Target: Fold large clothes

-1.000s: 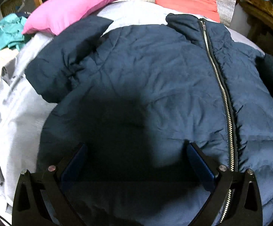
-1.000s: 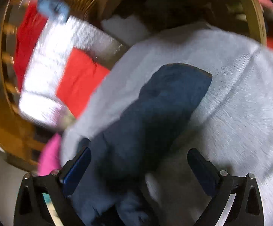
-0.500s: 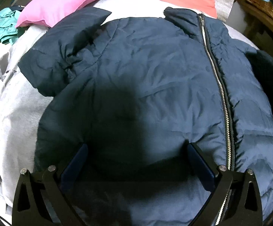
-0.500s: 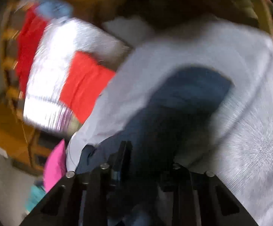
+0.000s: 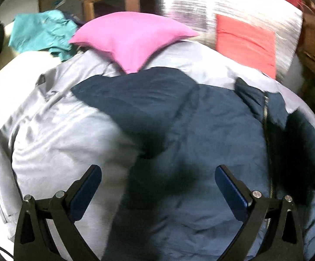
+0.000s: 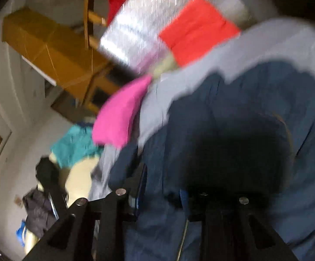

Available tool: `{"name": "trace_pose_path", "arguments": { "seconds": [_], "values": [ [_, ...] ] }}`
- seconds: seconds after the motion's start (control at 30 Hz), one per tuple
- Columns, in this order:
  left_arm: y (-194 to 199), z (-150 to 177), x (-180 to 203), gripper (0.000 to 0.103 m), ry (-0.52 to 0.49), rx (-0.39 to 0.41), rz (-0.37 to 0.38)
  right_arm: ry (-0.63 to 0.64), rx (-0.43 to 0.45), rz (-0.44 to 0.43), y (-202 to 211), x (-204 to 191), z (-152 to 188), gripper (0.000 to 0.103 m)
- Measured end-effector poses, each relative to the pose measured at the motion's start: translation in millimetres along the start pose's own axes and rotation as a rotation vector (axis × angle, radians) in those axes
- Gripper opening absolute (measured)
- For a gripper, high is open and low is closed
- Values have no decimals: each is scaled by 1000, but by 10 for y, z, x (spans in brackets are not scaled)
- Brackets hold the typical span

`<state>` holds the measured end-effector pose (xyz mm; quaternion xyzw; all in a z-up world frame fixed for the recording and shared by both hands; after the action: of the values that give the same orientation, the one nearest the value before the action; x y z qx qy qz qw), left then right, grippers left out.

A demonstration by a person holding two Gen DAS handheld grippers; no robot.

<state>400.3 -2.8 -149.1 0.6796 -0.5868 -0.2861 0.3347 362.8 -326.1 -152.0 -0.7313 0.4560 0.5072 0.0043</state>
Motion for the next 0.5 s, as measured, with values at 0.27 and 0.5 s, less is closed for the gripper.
{"name": "trace_pose_path", "arguments": {
  "seconds": [0.27, 0.5],
  "values": [
    [103, 5, 30, 103, -4, 23, 74, -75, -62, -4, 133, 22, 194, 81],
    [245, 143, 730, 103, -209, 83, 217, -287, 153, 132, 874, 720, -48, 81]
  ]
}}
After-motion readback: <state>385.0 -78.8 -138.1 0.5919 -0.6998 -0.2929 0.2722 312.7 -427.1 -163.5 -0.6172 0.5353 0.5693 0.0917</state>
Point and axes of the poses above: each gripper's, at about its wrist camera, not at the fingertips, and y roughly against the way its jaws point, x to its right, z to its underside, the point moved 1 cm from there along -y, roughly the way its jaws point, and after that the axes turned 3 degrees about -x, right-handed, at the moved point
